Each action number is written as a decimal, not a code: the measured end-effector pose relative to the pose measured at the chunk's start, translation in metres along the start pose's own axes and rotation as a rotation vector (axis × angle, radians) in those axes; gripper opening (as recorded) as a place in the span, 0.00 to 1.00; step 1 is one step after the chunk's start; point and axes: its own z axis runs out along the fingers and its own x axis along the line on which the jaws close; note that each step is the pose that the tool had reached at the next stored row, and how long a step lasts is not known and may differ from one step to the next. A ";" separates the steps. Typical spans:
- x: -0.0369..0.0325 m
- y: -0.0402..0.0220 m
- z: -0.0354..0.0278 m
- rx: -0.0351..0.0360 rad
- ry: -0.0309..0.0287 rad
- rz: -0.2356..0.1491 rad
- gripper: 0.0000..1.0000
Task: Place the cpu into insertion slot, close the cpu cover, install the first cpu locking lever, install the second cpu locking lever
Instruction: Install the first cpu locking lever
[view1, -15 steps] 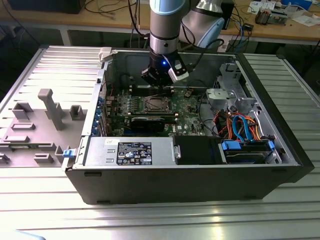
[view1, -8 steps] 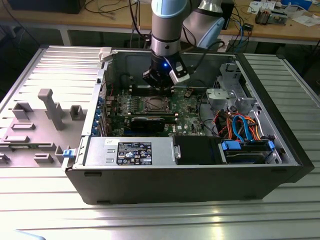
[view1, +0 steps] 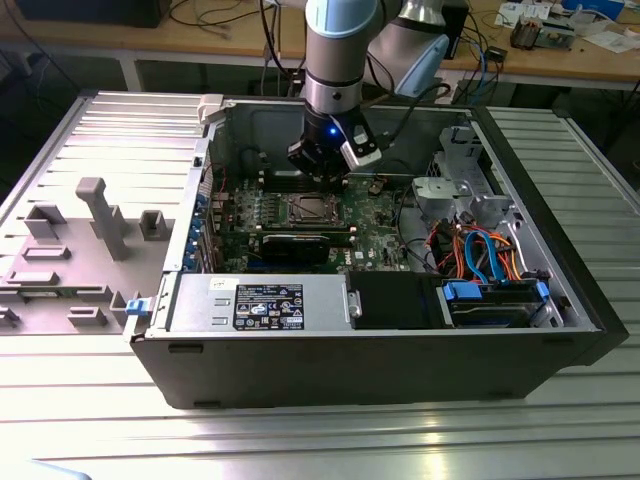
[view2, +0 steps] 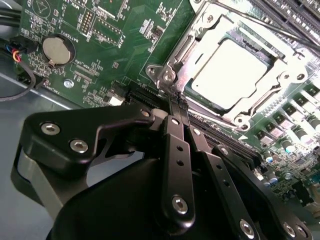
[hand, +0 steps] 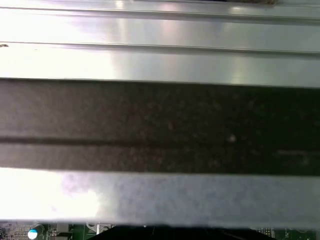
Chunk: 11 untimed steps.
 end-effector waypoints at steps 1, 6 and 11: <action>0.0000 0.0000 0.0000 0.0007 0.0001 0.000 0.11; -0.0002 -0.0001 0.0014 0.0085 0.0003 0.000 0.11; -0.0004 -0.0004 0.0028 0.0180 0.0009 0.000 0.11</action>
